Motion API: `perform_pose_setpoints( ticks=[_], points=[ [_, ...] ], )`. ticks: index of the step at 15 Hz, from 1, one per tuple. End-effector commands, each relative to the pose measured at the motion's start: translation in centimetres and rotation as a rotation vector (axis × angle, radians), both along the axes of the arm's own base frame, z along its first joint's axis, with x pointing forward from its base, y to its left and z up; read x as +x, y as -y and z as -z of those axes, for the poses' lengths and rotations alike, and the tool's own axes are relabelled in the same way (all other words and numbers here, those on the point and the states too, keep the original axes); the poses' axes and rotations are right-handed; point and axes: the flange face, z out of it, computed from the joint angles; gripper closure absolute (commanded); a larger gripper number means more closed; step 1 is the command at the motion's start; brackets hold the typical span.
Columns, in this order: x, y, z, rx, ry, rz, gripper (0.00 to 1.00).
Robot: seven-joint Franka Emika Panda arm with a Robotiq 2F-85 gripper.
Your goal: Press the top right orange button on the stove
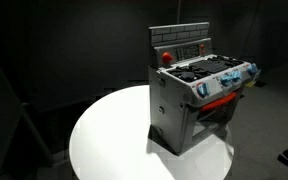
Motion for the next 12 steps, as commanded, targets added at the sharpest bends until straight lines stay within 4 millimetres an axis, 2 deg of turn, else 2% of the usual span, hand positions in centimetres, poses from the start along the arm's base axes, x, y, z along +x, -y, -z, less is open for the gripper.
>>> perform_pose_setpoints(
  ticks=[1, 5, 12],
  points=[
    [0.0, 0.0, -0.1, 0.0, -0.001, 0.0, 0.0],
    [0.2, 0.0, -0.1, -0.005, 0.006, 0.003, 0.0],
    [3.6, -0.8, -2.5, -0.017, 0.138, -0.003, 0.0]
  ],
)
